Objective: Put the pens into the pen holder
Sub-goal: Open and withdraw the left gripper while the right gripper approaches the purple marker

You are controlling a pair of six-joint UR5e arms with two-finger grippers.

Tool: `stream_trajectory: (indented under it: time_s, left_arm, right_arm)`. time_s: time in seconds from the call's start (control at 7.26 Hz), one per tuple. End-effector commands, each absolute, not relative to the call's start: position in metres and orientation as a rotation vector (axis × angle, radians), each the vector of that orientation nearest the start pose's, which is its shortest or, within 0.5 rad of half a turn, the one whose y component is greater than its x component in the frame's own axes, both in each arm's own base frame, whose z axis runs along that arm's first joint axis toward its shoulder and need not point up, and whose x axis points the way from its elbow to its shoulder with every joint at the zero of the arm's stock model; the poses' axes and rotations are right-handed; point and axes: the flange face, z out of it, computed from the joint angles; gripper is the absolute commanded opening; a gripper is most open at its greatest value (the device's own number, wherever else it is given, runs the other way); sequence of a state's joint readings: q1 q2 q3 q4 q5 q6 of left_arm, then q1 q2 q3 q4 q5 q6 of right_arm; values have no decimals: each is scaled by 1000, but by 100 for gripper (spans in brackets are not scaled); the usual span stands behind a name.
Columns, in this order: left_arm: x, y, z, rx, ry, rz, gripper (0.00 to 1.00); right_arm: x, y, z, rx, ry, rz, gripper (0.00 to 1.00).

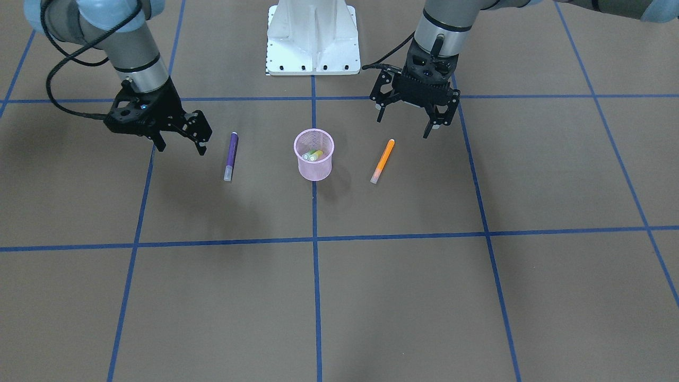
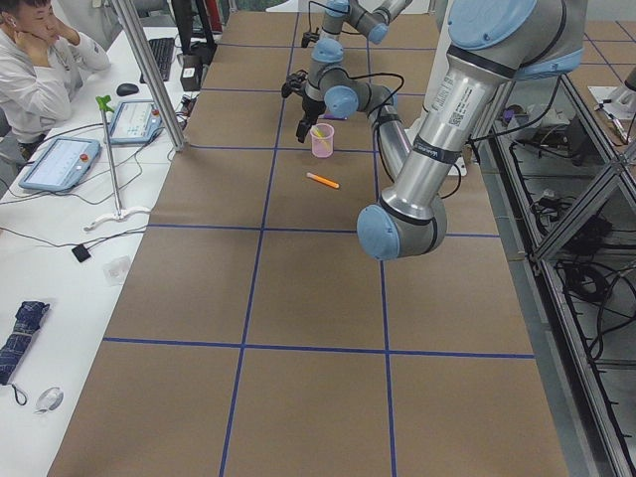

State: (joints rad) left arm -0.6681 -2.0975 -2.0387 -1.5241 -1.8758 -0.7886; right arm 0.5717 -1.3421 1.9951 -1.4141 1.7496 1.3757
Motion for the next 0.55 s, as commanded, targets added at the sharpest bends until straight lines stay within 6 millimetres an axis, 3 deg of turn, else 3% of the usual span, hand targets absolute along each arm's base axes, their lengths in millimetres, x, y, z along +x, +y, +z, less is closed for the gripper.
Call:
stream_trajectory:
  time_s: [0.0, 0.14, 0.41]
  left_arm:
    - [376, -430, 168, 422, 901, 248, 100]
    - [377, -430, 168, 419, 904, 242, 100]
    - [376, -429, 166, 420, 908, 239, 100]
  right_arm:
    - [-454, -381, 353, 130, -760, 257, 97]
    - [-466, -372, 356, 122, -753, 229, 97]
    - [-478, -365, 346, 120, -768, 206, 85]
